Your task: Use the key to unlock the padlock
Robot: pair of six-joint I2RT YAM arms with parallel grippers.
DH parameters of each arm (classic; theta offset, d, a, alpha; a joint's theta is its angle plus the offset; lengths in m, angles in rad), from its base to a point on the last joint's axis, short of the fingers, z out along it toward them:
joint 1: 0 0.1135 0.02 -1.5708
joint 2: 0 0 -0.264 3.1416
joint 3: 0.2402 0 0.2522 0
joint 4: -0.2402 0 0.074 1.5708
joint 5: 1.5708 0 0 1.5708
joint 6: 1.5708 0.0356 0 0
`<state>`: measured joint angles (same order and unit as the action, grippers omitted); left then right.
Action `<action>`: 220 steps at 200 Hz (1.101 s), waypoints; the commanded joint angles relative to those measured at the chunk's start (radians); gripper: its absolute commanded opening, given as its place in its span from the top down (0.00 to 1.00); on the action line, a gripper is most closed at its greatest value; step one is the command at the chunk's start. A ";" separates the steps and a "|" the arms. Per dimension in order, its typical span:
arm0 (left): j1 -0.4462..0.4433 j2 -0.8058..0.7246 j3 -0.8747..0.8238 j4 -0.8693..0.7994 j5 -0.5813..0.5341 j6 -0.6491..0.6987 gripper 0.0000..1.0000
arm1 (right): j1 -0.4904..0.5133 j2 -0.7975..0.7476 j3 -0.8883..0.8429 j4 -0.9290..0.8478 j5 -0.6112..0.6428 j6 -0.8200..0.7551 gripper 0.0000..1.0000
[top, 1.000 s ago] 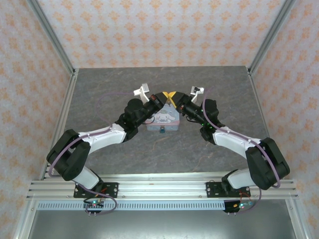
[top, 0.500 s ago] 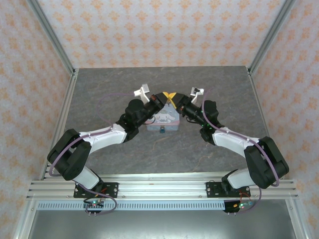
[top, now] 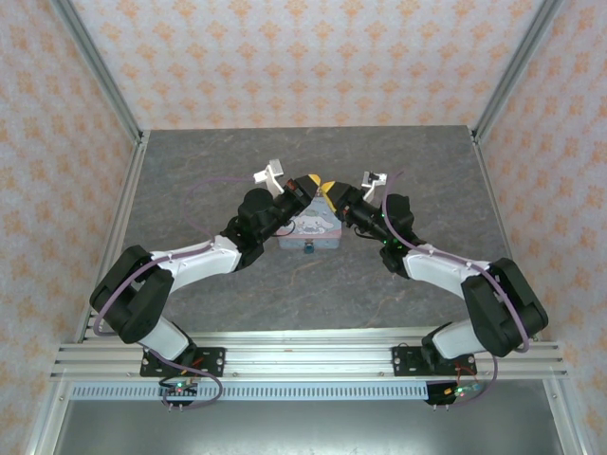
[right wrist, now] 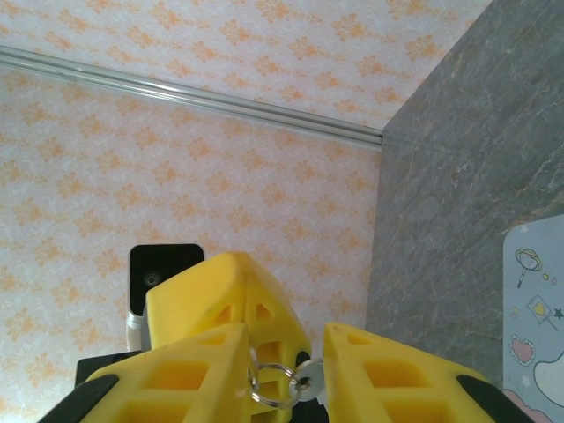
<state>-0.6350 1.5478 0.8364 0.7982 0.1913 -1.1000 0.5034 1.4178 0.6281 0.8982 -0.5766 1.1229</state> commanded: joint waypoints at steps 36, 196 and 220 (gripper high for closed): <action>-0.014 0.008 0.027 0.044 -0.032 0.000 1.00 | 0.009 0.031 0.041 0.057 -0.025 0.012 0.72; -0.016 -0.017 0.028 -0.090 -0.058 -0.049 0.86 | 0.024 0.002 0.025 -0.044 -0.025 -0.031 1.00; 0.009 -0.122 0.033 -0.368 -0.088 -0.075 0.38 | 0.016 -0.057 0.015 -0.227 -0.015 -0.134 1.00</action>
<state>-0.6411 1.5440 0.8398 0.6891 0.1448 -1.1423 0.5171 1.4319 0.6537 0.8410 -0.5919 1.1049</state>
